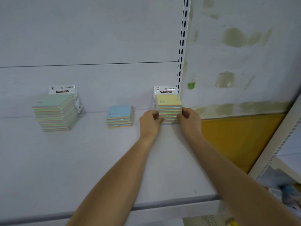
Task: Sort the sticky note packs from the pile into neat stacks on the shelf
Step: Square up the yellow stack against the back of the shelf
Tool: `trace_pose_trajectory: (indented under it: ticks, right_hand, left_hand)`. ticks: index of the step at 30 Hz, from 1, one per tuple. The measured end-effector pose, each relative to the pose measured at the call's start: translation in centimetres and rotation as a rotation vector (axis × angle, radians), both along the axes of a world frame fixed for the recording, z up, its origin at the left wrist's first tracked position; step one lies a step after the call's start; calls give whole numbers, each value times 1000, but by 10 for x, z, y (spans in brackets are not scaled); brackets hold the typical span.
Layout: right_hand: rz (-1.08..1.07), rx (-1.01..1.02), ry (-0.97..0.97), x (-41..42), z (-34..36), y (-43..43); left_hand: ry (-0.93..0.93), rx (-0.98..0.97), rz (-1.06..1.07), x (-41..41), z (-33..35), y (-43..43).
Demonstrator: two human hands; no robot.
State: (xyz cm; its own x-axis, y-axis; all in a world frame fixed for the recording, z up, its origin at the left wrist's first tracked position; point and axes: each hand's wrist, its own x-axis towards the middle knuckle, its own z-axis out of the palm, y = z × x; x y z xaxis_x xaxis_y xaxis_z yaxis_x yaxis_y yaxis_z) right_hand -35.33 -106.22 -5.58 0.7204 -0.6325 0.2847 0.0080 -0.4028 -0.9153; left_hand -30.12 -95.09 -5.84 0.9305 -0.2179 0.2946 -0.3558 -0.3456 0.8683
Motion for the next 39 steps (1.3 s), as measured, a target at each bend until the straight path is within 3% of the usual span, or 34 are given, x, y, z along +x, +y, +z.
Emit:
trace_pose_trajectory:
  ticks: [4, 8, 30, 36, 39]
  right_hand:
    - [-8, 7, -41, -1, 0, 2]
    - [18, 2, -109, -1, 2, 4]
    - [-54, -169, -104, 3, 4, 3]
    - [-56, -99, -104, 2, 5, 1]
    - [-35, -74, -32, 1, 1, 1]
  left_hand:
    - [-42, 22, -1, 0, 0, -1]
    - [-101, -95, -14, -1, 4, -1]
    - [-246, -143, -7, 9, 5, -5]
    - [-197, -158, -5, 8, 6, -4]
    - [-55, -105, 0, 7, 2, -1]
